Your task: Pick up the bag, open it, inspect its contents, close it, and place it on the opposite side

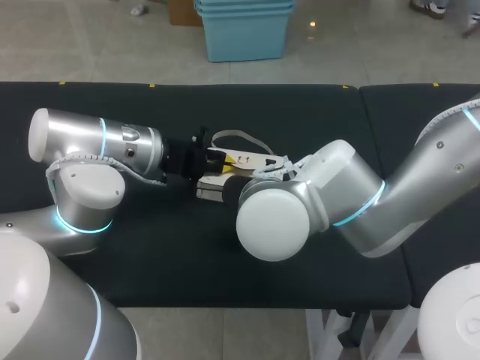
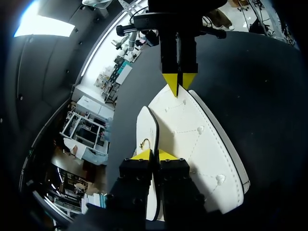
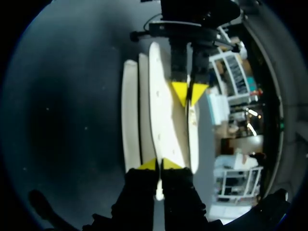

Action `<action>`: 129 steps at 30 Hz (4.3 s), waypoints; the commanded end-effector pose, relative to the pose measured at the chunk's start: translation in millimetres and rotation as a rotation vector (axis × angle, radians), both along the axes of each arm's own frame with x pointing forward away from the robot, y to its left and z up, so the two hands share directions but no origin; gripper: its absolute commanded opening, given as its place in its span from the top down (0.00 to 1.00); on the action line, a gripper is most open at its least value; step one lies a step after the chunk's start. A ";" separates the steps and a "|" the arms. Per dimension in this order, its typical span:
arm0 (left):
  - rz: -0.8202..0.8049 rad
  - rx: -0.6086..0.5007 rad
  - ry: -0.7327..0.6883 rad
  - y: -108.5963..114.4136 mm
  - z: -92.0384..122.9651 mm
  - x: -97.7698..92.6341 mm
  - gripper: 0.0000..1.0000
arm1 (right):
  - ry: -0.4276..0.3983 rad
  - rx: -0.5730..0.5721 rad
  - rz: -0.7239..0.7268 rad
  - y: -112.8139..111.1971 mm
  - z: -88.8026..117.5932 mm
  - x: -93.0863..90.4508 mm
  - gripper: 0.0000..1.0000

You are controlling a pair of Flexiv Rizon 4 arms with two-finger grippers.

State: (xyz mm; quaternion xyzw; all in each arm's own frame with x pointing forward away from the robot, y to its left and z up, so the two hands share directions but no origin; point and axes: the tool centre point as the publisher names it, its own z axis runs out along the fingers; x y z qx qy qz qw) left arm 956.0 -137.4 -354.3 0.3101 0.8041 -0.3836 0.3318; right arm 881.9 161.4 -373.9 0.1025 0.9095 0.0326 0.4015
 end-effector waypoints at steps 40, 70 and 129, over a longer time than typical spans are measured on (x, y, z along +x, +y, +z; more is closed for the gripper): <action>0.174 0.042 0.283 28.5 77.6 -17.6 0.00 | 0.161 0.004 0.019 -10.8 65.0 -21.5 0.00; 0.361 0.290 0.623 18.2 62.7 -23.0 0.00 | 0.416 0.079 0.023 -27.1 101.1 -18.3 0.00; 1.634 -0.262 2.017 83.0 41.1 -16.0 0.00 | 1.182 1.016 -1.226 -63.9 69.4 11.9 0.00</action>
